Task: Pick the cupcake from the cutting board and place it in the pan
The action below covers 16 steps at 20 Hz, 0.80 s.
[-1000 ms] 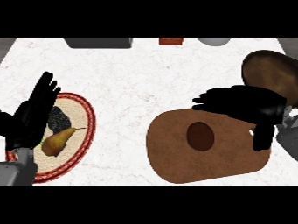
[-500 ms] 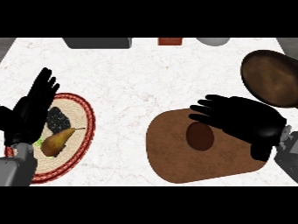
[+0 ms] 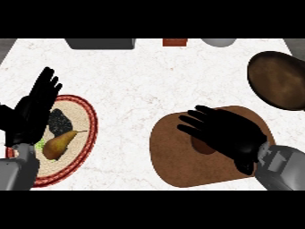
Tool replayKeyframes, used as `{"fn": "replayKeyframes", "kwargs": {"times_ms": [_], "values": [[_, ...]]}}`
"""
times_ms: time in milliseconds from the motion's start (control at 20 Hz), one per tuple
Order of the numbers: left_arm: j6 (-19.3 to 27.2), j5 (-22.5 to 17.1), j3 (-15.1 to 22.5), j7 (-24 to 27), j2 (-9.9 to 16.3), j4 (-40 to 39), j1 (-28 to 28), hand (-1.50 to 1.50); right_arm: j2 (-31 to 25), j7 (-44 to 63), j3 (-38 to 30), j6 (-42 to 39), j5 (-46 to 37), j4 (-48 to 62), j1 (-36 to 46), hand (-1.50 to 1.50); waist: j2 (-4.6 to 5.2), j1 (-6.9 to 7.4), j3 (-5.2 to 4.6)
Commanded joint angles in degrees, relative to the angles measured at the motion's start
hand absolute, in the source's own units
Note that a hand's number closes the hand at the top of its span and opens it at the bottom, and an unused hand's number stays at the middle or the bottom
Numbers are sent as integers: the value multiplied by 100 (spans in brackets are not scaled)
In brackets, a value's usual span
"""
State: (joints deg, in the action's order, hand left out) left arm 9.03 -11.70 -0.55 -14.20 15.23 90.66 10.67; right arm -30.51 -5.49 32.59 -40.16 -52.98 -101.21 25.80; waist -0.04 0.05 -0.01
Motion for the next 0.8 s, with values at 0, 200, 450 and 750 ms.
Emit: {"fn": "replayKeyframes", "kwargs": {"times_ms": [0,200,450,750], "values": [[-88,188,19,355,-136,3,-307,0,-136,-262,-234,111,-362,61,-259,-150,2,3,1],[-399,-2,-175,362,-98,-48,-264,0,581,-85,-81,112,-821,575,-1,-150,6,26,0],[-267,236,-191,235,-207,138,-278,0,650,-556,-222,423,-1148,876,-233,-150,3,9,1],[-365,374,-278,436,-283,-474,83,0,860,-893,-203,513,-1529,1479,-233,-150,7,0,0]]}}
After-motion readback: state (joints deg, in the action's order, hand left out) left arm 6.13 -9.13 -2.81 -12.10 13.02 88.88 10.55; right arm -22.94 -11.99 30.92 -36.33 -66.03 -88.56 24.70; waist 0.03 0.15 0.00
